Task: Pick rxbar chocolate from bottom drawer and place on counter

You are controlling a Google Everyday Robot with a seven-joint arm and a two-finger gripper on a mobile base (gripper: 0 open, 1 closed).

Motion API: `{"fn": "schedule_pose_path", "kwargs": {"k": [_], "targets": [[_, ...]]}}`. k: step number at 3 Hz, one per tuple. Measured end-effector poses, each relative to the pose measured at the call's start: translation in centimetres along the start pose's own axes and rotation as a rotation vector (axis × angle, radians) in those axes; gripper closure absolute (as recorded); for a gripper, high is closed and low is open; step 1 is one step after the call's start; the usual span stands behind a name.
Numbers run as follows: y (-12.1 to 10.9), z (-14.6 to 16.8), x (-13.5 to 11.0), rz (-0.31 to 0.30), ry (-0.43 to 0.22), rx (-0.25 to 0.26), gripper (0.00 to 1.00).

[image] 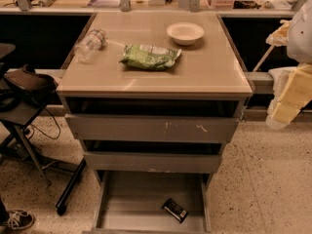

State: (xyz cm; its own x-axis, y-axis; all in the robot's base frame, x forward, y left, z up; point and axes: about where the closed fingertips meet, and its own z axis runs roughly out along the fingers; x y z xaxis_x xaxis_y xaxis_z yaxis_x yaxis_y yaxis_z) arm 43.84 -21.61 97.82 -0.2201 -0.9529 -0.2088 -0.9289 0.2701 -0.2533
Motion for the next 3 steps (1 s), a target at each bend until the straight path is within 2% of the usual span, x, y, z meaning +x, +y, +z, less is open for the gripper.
{"fn": "schedule_pose_path", "kwargs": {"k": [2,3], "targets": [[0.9,1.0,0.2,-0.011,-0.022,0.001,0.0],[4.0,4.7,-0.3,-0.027,-0.115,-0.025,0.0]]}}
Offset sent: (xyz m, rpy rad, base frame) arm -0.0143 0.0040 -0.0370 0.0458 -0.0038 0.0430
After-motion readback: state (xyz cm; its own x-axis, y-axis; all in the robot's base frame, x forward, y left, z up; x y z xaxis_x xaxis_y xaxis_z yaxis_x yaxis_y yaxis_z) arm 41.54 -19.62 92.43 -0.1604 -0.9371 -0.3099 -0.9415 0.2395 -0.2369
